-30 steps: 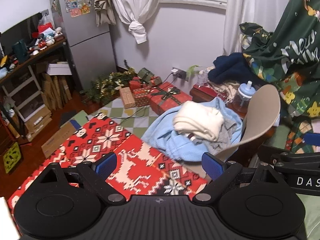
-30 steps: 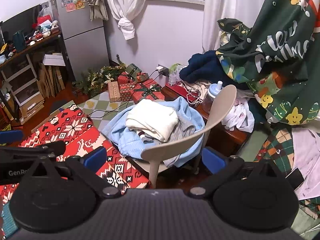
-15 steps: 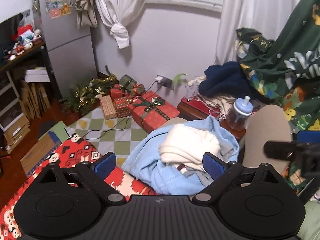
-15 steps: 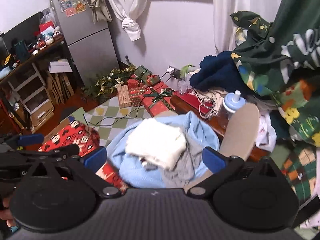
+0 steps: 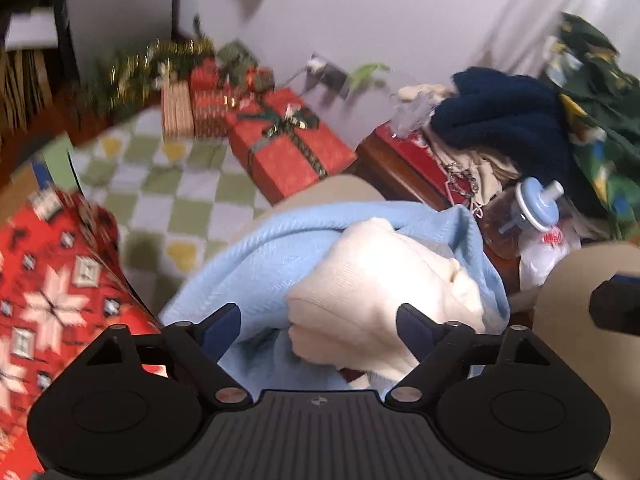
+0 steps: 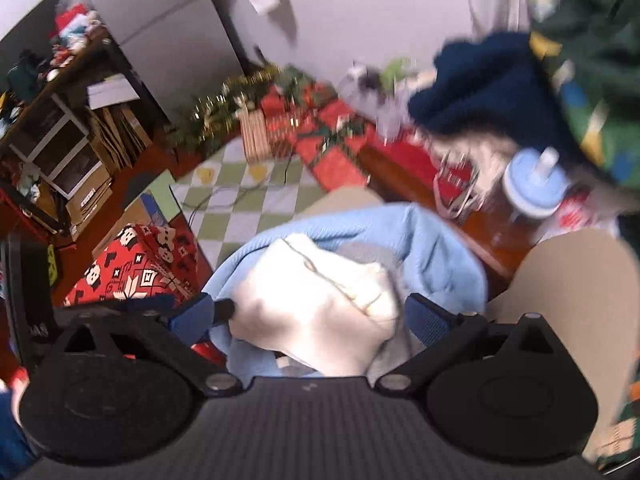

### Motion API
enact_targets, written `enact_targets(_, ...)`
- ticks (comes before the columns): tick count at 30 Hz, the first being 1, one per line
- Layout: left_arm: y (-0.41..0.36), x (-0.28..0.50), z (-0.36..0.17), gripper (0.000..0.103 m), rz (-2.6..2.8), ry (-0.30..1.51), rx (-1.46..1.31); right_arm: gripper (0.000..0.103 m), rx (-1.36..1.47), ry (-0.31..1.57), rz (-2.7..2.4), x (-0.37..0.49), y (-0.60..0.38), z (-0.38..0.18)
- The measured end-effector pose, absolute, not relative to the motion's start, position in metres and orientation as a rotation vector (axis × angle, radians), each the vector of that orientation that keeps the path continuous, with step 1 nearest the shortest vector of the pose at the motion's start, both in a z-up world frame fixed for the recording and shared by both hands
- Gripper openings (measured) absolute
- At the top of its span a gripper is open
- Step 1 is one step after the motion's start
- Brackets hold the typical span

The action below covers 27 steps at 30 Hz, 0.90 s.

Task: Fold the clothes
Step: 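Reach both grippers to the cream sweater on the chair and grasp it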

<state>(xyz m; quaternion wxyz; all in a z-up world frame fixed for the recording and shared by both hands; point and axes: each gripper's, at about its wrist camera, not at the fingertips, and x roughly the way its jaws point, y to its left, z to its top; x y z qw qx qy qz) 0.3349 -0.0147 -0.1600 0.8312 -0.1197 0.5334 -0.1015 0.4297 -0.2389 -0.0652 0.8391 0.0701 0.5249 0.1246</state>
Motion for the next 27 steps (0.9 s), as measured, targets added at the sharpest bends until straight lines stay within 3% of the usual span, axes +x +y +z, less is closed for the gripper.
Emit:
enact_targets(5, -0.015, 0.344, -0.184, 0.079, -0.265, 1.167, -0.31, 0.102, 0.115, 1.222, 0.223, 0.48, -0.217, -0.118)
enact_targets(7, -0.014, 0.346, -0.192, 0.079, -0.27, 1.177, -0.325, 0.097, 0.062, 1.247, 0.209, 0.49, -0.204, -0.138)
enact_targets(9, -0.012, 0.347, -0.198, 0.078, -0.285, 1.174, -0.36, 0.083, 0.046, 1.269, 0.208, 0.497, -0.195, -0.158)
enact_targets(12, -0.008, 0.347, -0.205, 0.066, -0.315, 1.16, -0.431, 0.065, 0.039, 1.284, 0.266, 0.499, -0.183, -0.18)
enact_targets(16, -0.007, 0.343, -0.206, 0.052, -0.312, 1.123, -0.461, 0.05, -0.01, 1.259, 0.329, 0.491, -0.167, -0.196)
enact_targets(17, -0.007, 0.342, -0.205, 0.049, -0.306, 1.108, -0.456, 0.039, -0.016, 1.247, 0.338, 0.487, -0.164, -0.195)
enact_targets(18, -0.008, 0.34, -0.203, 0.042, -0.302, 1.095, -0.457, 0.022, -0.023, 1.235, 0.346, 0.483, -0.161, -0.194)
enact_targets(19, -0.008, 0.337, -0.2, 0.036, -0.299, 1.082, -0.451, 0.016, -0.032, 1.223, 0.354, 0.479, -0.157, -0.193)
enact_targets(24, -0.005, 0.318, -0.186, 0.022, -0.287, 1.036, -0.409, 0.011, -0.132, 1.184, 0.368, 0.45, -0.135, -0.173)
enact_targets(27, 0.011, 0.303, -0.174, 0.02, -0.279, 1.017, -0.439, 0.01, -0.132, 1.153, 0.406, 0.43, -0.123, -0.152)
